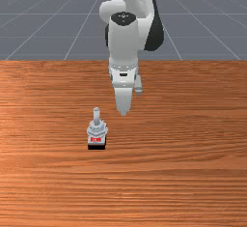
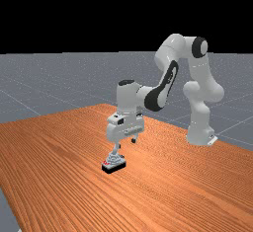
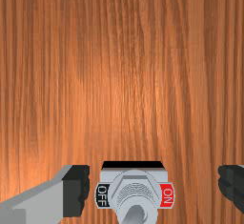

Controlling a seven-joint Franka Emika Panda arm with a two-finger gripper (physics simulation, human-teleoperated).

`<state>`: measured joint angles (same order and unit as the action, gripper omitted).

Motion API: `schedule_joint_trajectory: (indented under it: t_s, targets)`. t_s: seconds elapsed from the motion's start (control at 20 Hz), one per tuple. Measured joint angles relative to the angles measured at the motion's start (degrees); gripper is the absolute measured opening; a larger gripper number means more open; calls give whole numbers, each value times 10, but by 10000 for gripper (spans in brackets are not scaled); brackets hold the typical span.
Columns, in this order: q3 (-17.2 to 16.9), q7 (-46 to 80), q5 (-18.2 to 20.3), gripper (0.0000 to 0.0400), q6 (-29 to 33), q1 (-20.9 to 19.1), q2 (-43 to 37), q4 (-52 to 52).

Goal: Turn on the trigger

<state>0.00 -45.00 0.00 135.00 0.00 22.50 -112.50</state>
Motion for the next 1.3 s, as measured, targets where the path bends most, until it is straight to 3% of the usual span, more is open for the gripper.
schedule_joint_trajectory:
  t_s: [0.05, 0.1, 0.15, 0.2, 0.25, 0.45, 0.85, 1.1, 1.3]
  targets:
    - [4, 111, -16, 244, -28, 31, 41, 69]
    - [15, 213, -29, 148, -69, 99, 99, 167]
    - [24, 299, -39, 90, -155, 177, 206, 358]
    - [38, 299, -39, 55, -154, 217, 213, 362]
    - [45, 299, -38, 33, -154, 231, 213, 361]
    - [47, 300, -40, 5, -156, 237, 213, 362]
    - [45, 300, -40, 0, -153, 235, 211, 357]
    - [61, 280, -17, 0, -128, 220, 209, 342]
    - [45, 296, -41, 0, -159, 234, 224, 375]
